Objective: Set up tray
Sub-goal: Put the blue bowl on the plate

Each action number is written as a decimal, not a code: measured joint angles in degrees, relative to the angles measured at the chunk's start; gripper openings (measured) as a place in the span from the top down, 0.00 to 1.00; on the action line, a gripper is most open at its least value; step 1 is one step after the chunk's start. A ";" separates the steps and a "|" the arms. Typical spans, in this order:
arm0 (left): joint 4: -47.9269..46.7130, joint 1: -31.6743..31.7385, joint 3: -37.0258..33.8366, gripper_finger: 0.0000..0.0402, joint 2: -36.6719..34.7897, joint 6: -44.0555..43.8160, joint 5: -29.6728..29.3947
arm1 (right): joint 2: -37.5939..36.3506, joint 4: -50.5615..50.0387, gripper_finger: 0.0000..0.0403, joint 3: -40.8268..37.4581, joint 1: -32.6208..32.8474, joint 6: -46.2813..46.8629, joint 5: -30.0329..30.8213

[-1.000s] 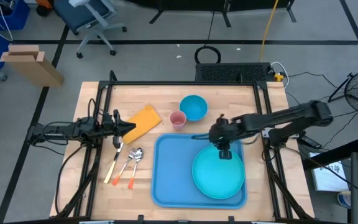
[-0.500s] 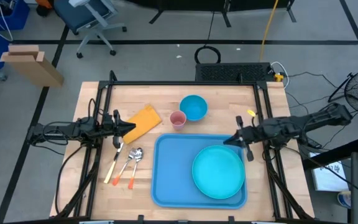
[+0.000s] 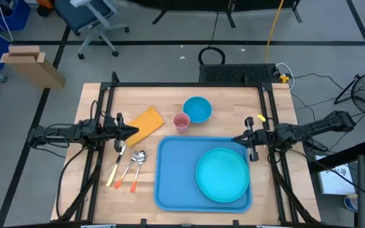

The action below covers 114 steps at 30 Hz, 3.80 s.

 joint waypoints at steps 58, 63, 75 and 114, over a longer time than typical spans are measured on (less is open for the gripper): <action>-47.46 11.71 117.24 0.09 129.59 25.76 4.11 | -0.42 9.28 1.00 -4.94 0.02 -6.57 -3.58; -47.73 12.73 117.25 0.12 130.28 21.87 3.42 | -0.44 9.32 1.00 -4.94 0.02 -6.73 -3.54; -46.45 12.99 117.26 0.19 133.55 19.89 4.53 | -0.42 9.36 1.00 -4.96 0.02 -7.35 -3.54; -57.03 10.05 129.90 0.98 130.89 35.28 3.56 | -0.47 9.84 1.00 -4.96 0.02 -9.50 -3.50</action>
